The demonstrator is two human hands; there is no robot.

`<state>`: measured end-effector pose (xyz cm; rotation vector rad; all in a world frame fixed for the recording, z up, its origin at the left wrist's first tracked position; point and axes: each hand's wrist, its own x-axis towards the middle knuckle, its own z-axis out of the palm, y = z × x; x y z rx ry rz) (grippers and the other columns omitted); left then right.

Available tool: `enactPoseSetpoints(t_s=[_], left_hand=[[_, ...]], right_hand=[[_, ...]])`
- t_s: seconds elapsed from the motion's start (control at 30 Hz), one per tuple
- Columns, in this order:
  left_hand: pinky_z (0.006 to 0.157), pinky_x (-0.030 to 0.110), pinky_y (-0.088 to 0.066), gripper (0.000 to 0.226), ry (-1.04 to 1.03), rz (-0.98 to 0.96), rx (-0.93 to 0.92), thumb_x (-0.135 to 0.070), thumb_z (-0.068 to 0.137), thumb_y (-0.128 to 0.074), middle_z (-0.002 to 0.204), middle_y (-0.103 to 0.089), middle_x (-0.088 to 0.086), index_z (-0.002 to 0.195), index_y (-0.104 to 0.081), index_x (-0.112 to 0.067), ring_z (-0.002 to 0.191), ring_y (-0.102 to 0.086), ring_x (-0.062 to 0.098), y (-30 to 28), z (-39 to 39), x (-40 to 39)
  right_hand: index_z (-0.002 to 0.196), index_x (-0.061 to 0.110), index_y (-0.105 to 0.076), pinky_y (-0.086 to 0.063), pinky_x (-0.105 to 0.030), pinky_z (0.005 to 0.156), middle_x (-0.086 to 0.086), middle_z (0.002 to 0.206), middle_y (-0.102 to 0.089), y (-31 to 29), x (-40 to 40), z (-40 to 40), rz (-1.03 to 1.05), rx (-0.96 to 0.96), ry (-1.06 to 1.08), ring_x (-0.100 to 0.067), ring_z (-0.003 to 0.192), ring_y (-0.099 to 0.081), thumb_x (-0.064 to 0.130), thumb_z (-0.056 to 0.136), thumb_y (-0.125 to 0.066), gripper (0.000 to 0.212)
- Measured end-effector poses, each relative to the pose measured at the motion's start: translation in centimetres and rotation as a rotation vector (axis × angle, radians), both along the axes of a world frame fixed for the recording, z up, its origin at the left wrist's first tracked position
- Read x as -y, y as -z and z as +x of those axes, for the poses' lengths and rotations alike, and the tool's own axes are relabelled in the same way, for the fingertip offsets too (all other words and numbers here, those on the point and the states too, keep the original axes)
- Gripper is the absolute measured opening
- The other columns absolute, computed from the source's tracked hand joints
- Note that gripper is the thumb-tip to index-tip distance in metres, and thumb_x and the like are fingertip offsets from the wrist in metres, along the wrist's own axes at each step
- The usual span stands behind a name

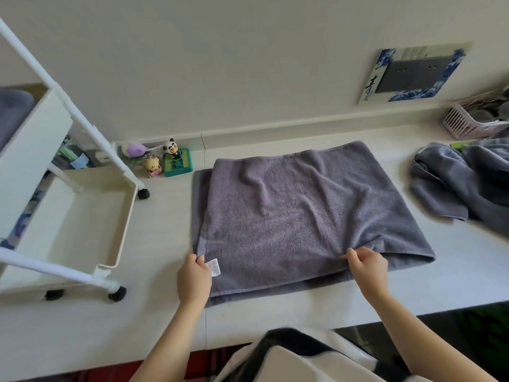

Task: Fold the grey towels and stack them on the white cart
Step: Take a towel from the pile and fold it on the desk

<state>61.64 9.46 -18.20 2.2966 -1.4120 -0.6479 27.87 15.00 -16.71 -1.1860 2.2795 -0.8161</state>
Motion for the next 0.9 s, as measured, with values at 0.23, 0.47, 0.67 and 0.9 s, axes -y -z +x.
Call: enactPoseSetpoints(t_s=[0.23,0.47,0.67,0.9], left_hand=[[0.052,0.036,-0.033,0.015,0.252,-0.069,0.232,-0.006,0.095,-0.048,0.073,-0.059,0.026,0.082,-0.048,0.0,0.071,-0.058,0.042,0.5,0.6,-1.0],[0.037,0.031,-0.039,0.028,0.416,-0.178,0.28,0.011,0.071,-0.073,0.053,-0.05,0.02,0.067,-0.048,0.0,0.052,-0.054,0.037,1.0,1.5,-1.6],[0.055,0.037,-0.051,0.038,0.429,-0.2,0.341,0.008,0.063,-0.08,0.065,-0.06,0.022,0.096,-0.06,0.009,0.064,-0.059,0.039,2.2,2.4,-2.3],[0.084,0.05,-0.045,0.05,0.303,-0.244,0.286,-0.007,0.075,-0.067,0.114,-0.055,0.019,0.123,-0.055,-0.002,0.1,-0.053,0.04,1.4,0.0,-2.9]], right_hand=[[0.067,0.006,-0.076,-0.041,-0.03,0.07,-0.012,0.074,-0.071,0.3,-0.2,-0.1,0.052,-0.066,-0.092,-0.027,0.075,-0.063,0.014,0.088,-0.056,0.029],[0.05,0.021,-0.065,-0.04,-0.029,0.062,-0.001,0.052,-0.064,-1.0,-0.8,0.3,-0.002,0.144,0.039,-0.019,0.059,-0.058,0.03,0.069,-0.041,0.032],[0.059,0.005,-0.073,-0.035,-0.026,0.064,-0.01,0.063,-0.068,-0.5,-0.8,0.2,0.101,-0.02,-0.101,-0.02,0.061,-0.054,0.011,0.086,-0.056,0.033],[0.059,0.011,-0.072,-0.035,-0.027,0.061,0.001,0.057,-0.061,-0.7,-1.0,0.2,0.124,-0.021,-0.101,-0.019,0.063,-0.055,0.016,0.088,-0.052,0.036]])
